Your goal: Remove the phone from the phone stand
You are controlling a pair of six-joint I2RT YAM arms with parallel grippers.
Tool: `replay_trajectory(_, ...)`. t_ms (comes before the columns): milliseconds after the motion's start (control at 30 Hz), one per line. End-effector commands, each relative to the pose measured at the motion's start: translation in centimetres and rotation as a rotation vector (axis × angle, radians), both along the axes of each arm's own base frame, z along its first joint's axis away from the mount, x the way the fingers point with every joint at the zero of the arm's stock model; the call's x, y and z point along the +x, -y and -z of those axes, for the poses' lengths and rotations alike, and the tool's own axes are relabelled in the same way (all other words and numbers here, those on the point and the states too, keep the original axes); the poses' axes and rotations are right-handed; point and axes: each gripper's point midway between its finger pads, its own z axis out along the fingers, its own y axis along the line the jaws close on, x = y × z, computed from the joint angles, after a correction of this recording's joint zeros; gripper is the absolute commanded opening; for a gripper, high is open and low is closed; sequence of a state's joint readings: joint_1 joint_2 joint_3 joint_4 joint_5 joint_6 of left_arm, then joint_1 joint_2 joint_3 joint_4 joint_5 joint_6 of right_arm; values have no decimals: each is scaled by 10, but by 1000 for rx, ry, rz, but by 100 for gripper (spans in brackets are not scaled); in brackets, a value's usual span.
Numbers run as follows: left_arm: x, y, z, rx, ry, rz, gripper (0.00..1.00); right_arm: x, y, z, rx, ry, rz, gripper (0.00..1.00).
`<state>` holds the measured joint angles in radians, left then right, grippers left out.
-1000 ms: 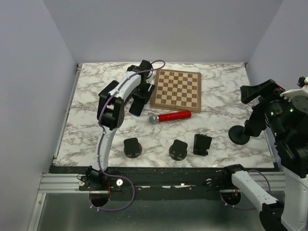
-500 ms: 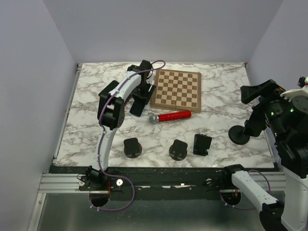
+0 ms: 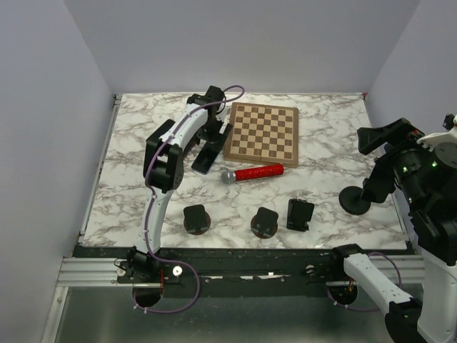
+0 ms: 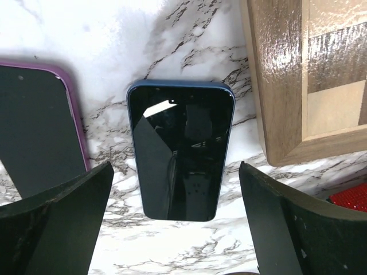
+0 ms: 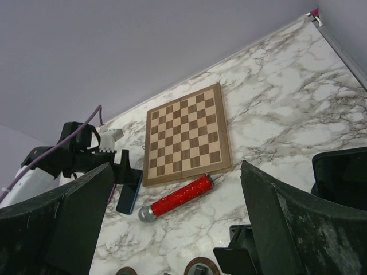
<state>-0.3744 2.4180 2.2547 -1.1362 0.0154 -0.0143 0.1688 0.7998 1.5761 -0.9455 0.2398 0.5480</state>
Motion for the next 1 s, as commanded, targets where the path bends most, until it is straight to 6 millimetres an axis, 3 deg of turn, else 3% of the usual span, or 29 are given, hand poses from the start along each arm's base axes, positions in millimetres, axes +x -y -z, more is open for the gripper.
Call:
replay_trajectory(0,8,2,-57,-62,110,-6,98,-2,1,6,-31,-32,-5,100)
replay_trajectory(133,3,6,-96,-117,173,-24,98,1,4,17,-58,-65,7,100)
replay_trajectory(333,-16,19,-191,-303,334,-56,96,1,15,28,-116,-88,45,100)
replay_trajectory(533,-59,42,-261,-481,473,-6,96,1,23,36,-165,-134,78,100)
replay_trajectory(833,-146,114,-304,-863,568,167,87,-23,45,33,-203,-166,173,100)
replay_trajectory(967,-192,155,-318,-1047,598,295,86,-29,52,48,-221,-238,203,100)
